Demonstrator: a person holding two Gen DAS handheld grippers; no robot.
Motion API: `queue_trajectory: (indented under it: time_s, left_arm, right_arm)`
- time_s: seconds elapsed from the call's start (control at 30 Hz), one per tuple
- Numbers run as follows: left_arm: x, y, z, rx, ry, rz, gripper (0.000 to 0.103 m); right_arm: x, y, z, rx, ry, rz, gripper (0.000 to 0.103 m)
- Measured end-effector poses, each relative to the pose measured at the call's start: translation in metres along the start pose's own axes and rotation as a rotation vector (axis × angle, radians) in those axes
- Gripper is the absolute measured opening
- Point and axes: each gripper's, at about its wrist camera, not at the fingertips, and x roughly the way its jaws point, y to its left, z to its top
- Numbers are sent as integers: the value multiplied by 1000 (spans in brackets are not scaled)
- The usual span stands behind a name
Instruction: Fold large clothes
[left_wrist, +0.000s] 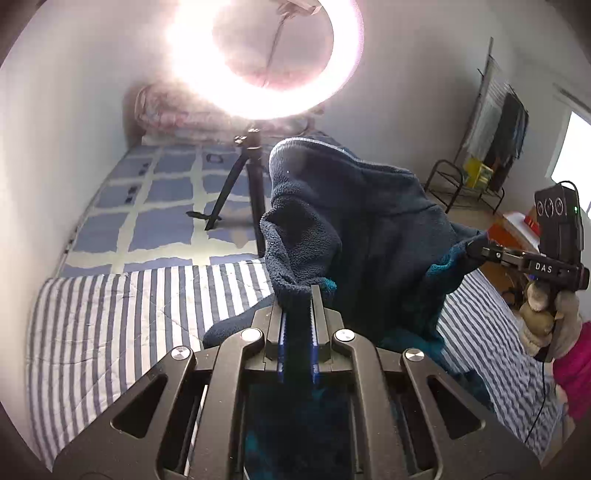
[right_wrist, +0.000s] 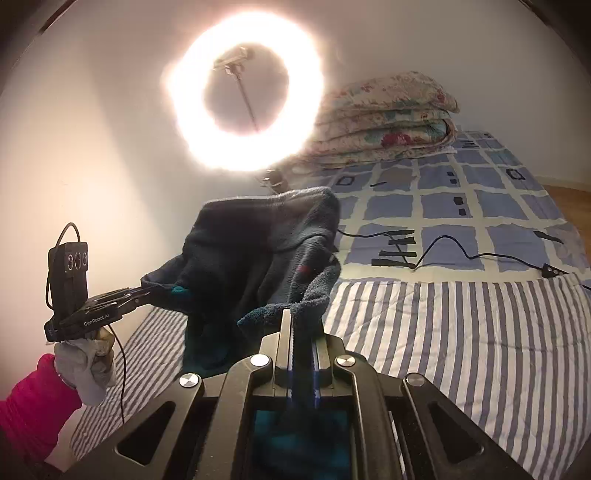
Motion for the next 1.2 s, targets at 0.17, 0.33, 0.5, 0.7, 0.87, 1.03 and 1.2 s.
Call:
queue_trajectory:
  time_s: [0.17,0.33,0.5,0.7,0.87,1.03,1.2]
  left_arm:
    - [-27,-18,-9,25,-4,-6,7]
    - [-44,-28,-18,49,-7,-18,7]
    - [-55,-29,-28,37,-8,-30,7]
    - [-72,-31,-39,51,-11,-29,7]
    - [-86,-28,-55,44,-4,-32,7]
    - [-98,-25,-81,23,24,-29,7]
    - [-107,-29,-114,30,69,-22,7]
  right_arm:
    - [-24,14,-16,-2,14,-12,5]
    - [-40,21,-31,1,22,-21,5]
    - [-52,29,-42,4,33,-34,4]
    - [-63,37,-54,15,39,-36,5]
    - [-71,45,-69,21,49,-44,5]
    - [-78,49,-85,37,58,-52,5]
    - [-87,57,-111,32,82,-44,5]
